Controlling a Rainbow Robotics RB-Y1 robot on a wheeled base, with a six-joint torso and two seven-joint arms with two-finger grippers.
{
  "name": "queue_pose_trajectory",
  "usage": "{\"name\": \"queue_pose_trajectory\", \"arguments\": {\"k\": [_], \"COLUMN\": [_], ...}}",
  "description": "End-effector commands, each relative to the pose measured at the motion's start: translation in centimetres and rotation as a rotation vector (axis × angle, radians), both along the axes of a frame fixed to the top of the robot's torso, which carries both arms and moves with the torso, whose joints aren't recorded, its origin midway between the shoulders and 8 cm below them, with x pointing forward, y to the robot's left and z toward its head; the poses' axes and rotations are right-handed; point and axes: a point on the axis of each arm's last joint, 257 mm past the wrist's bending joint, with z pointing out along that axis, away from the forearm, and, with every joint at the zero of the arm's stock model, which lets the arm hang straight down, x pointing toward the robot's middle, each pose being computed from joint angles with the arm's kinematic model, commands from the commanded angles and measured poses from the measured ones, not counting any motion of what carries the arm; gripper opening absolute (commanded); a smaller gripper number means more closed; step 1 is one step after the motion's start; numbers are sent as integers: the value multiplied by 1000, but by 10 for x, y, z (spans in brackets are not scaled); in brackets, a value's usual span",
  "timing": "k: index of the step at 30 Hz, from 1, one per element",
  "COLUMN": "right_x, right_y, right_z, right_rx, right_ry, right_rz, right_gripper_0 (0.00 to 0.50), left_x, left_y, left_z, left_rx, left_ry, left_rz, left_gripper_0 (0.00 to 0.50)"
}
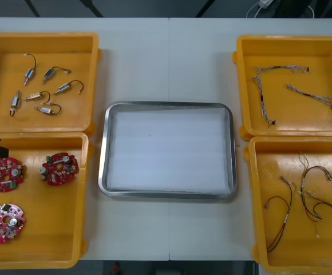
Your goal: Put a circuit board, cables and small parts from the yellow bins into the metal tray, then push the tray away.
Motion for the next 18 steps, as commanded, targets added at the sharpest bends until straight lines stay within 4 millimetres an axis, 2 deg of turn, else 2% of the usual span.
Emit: {"name": "queue_pose_trajectory", "arguments": {"k": [1, 5, 10, 18], "right_x": [-11, -9, -11, -12], "right_y": [8, 11, 10, 5], "right_z": [-26, -38, -44, -59], "right_rx": [-4, -6, -18, -43], "right_ry": [28, 28, 35, 31], "right_rz": [28, 37, 48, 52], "right_gripper_0": [500, 500, 500, 500], "left_x": [-3, 1, 5, 8], "left_y": [9, 7, 11, 24], "left_z": [-6, -10, -14, -23], "left_rx": [53, 8, 6, 25], "left_ry": [17, 13, 9, 20], "left_rz": [-60, -60, -64, -88], "left_gripper_0": [500, 500, 500, 500]}}
